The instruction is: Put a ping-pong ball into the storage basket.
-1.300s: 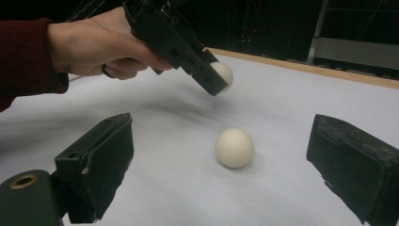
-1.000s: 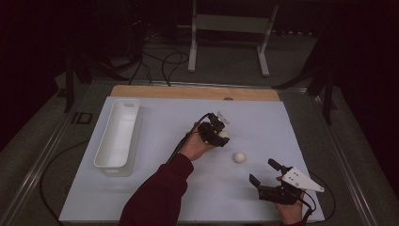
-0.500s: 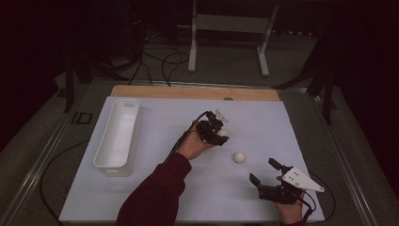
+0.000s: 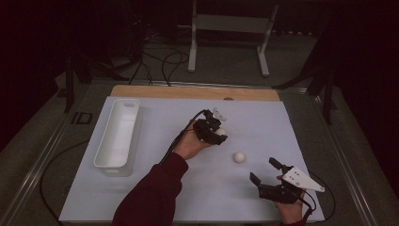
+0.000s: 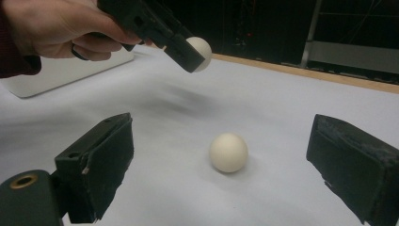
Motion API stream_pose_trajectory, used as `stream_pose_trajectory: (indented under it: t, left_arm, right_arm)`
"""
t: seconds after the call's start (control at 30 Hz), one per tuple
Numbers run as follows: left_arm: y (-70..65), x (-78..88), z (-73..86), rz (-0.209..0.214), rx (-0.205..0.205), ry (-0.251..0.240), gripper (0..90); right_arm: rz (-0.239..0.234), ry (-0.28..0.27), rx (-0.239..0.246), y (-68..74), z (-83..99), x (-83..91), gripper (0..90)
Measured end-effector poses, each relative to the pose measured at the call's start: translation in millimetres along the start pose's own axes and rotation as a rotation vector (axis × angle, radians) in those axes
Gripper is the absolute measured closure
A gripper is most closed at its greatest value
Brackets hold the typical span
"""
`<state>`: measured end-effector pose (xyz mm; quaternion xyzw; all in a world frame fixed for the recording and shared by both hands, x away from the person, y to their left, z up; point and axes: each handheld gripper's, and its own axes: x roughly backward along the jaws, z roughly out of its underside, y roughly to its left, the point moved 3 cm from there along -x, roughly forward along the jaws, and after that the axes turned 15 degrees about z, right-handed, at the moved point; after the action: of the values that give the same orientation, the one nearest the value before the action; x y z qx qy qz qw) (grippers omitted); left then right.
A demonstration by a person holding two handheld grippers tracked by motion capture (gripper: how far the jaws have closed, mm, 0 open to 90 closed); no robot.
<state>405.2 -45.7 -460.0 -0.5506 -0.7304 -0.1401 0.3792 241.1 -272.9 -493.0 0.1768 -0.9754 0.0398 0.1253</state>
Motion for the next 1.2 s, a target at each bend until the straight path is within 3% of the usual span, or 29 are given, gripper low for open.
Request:
stream_pose_trajectory:
  t: [1.2]
  left_arm:
    - [-6.2,24.0,3.2,-0.005,-0.025,-0.007,51.2]
  right_arm:
    - [0.001,0.000,-0.003,-0.2,0.0,-1.2,7.4]
